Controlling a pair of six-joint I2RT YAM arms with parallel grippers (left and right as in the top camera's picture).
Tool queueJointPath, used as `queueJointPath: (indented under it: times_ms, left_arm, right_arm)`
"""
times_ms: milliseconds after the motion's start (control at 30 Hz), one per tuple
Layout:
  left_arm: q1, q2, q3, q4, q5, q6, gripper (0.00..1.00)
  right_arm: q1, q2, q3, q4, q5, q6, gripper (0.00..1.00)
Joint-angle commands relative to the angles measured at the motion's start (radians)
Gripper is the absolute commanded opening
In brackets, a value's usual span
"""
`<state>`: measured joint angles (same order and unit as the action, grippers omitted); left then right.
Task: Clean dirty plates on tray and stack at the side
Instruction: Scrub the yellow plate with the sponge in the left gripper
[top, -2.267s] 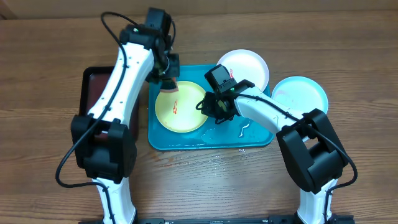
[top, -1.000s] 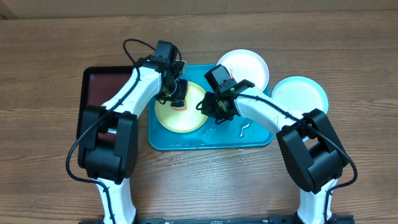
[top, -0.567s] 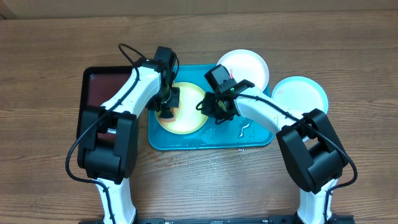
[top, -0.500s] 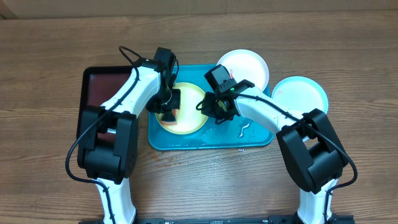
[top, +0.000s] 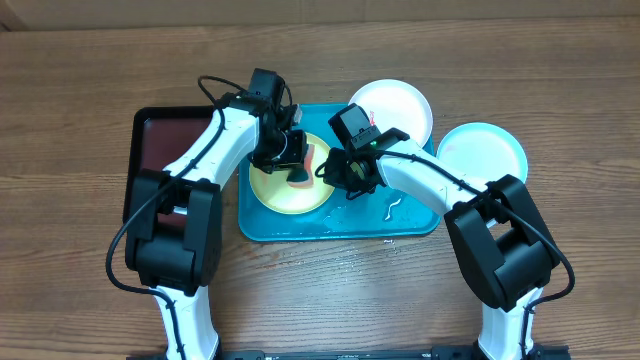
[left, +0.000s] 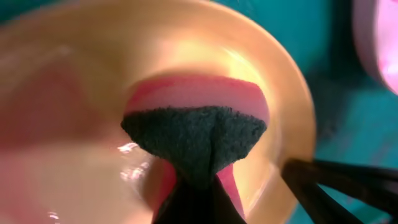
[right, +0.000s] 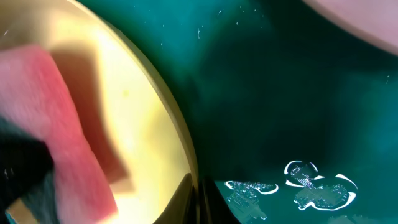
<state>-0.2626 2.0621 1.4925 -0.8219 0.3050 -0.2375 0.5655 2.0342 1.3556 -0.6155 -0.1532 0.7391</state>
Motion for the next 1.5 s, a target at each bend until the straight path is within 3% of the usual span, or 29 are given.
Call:
queueJointPath:
  times_ms: [0, 133, 267, 667, 1033, 1133, 1367, 1467]
  left_arm:
    - [-0.008, -0.005, -0.003, 0.016, -0.223, -0.015, 0.04]
    - [-0.008, -0.005, -0.003, 0.011, -0.426, -0.059, 0.04]
    - [-0.008, -0.005, -0.003, -0.021, -0.447, -0.066, 0.04]
    - [-0.008, -0.005, -0.003, -0.327, -0.212, -0.077, 0.05]
    - [-0.009, -0.005, -0.003, -0.113, 0.001, -0.046, 0.04]
    - [-0.009, -0.005, -0.003, -0.044, -0.077, -0.047, 0.04]
    - [-0.005, -0.005, -0.003, 0.072, -0.416, -0.048, 0.04]
    - [0.001, -0.005, 0.005, 0.08, -0.481, -0.048, 0.04]
  right_arm:
    - [0.002, 0.027, 0.01, -0.003, 0.009, -0.006, 0.04]
    - [0.002, 0.027, 0.01, 0.0, 0.009, -0.006, 0.04]
    - [0.002, 0.027, 0.01, 0.001, 0.01, -0.006, 0.04]
    - [0.002, 0.027, 0.01, 0.006, 0.01, -0.006, 0.04]
    - [0.002, 0.027, 0.01, 0.004, 0.009, -0.006, 0.04]
    - [0.002, 0.027, 0.01, 0.004, 0.009, -0.006, 0.04]
    - [0.002, 0.027, 0.01, 0.004, 0.009, -0.01, 0.04]
    - [0.002, 0.027, 0.01, 0.005, 0.01, -0.01, 0.04]
